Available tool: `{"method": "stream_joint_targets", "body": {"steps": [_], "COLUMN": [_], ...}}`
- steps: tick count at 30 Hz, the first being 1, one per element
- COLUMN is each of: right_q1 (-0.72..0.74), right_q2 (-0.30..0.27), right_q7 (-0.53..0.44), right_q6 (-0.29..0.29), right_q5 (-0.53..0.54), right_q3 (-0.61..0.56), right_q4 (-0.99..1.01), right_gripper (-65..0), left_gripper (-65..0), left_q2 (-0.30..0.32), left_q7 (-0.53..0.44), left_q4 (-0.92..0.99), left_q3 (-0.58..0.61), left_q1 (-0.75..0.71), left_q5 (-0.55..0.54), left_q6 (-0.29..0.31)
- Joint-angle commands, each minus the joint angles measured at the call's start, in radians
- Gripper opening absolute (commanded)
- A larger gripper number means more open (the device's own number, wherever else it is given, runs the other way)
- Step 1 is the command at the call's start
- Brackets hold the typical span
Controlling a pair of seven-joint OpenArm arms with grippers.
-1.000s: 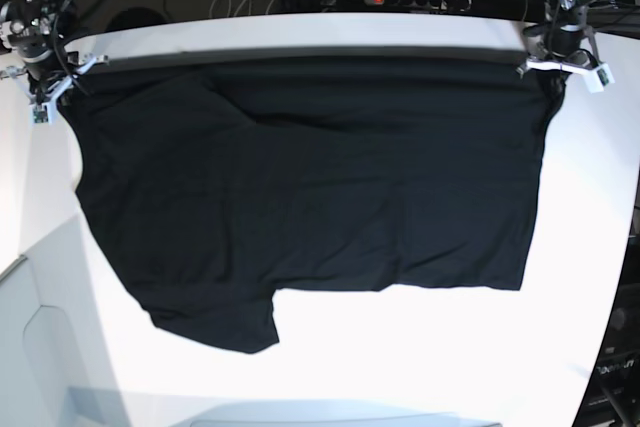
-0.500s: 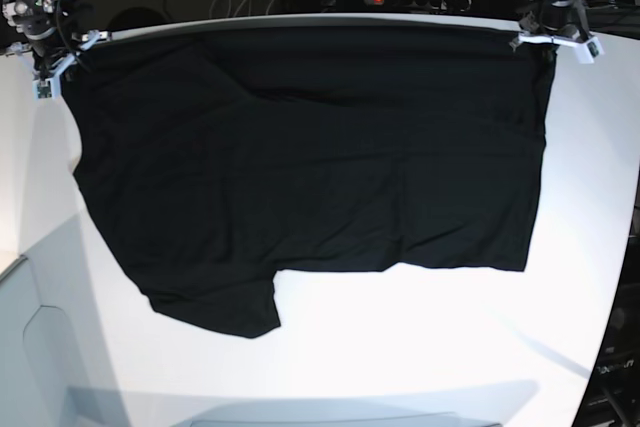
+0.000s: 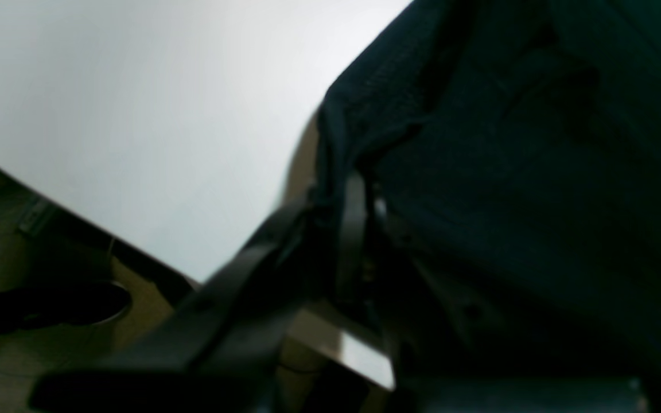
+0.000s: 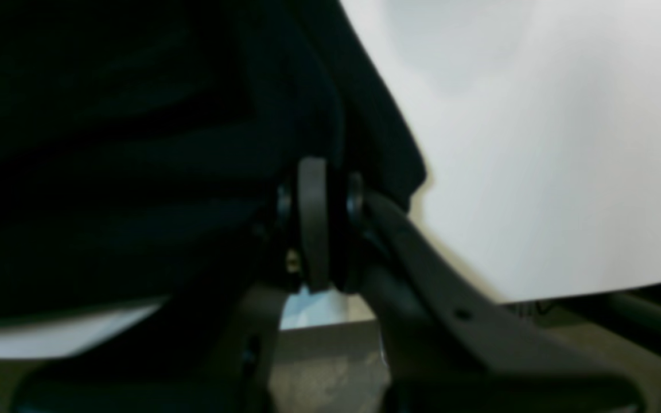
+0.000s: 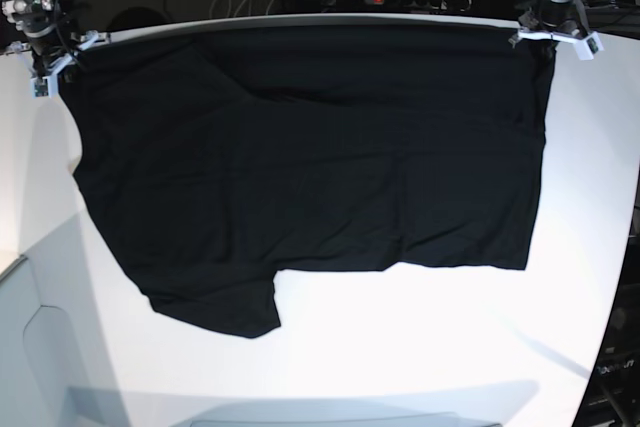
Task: Fold the T-shirt properly
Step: 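Pull the held edge back toward the robot, lifting the shirt flat, then release the shirt edge and raise both grippers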
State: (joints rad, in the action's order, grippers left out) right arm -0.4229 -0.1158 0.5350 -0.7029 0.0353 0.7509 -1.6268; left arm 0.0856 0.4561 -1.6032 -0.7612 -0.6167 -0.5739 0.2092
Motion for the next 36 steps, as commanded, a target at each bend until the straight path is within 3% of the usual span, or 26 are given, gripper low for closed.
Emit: {"method": "stream_joint_targets", "body": {"steps": [1,7,10,14,18,26,29,33,36], "right_q1": [-0.014,-0.017,-0.017,-0.017,-0.006,0.078,0.135,0.240,0.339], "right_q2": [-0.011,-0.011,-0.009,0.047,0.100,0.132,0.124,0.123,0.123], "right_q7": [0.023,-0.003,-0.003,-0.003,-0.003,-0.002,0.006,0.007,0.007], "right_q6": [0.005,0.005,0.005,0.005,0.005,0.005,0.005,0.005,0.005], "right_q5": [-0.028,-0.028,-0.025,-0.025,-0.025,-0.027,-0.027,-0.031,-0.100], "right_q3": [0.003,0.011,0.012,0.068,0.112,0.187,0.177,0.112,0.017], "right_q4": [-0.002,-0.003,-0.033,-0.140,-0.252,-0.303,-0.300,-0.295,-0.250], "right_gripper": [-60.9,-45.5,-44.7,-44.4,-44.4,-44.1,-39.5,-31.9,-31.4], "left_gripper": [-63.1,-61.2,-48.6,-28.1,-17.2,-15.2,-15.2,-15.1,-15.1], "left_q2": [0.010,0.010,0.010,0.010,0.010,-0.022,-0.031,-0.030,-0.023], "left_q7": [0.000,0.000,-0.001,-0.001,-0.001,-0.004,-0.007,-0.004,-0.003], "left_q4": [-0.009,-0.018,-0.022,-0.024,-0.044,-0.193,-0.263,-0.286,-0.277], "left_q3": [-0.005,-0.011,-0.011,-0.013,-0.013,-0.125,-0.174,-0.200,-0.199], "left_q1": [-0.013,-0.039,-0.042,-0.045,-0.047,-0.039,-0.010,0.074,0.162], "left_q5": [0.004,0.004,0.004,0.005,0.009,0.005,0.004,0.009,0.015], "left_q6": [-0.017,-0.015,-0.015,-0.017,-0.017,-0.017,-0.017,-0.017,-0.017]}}
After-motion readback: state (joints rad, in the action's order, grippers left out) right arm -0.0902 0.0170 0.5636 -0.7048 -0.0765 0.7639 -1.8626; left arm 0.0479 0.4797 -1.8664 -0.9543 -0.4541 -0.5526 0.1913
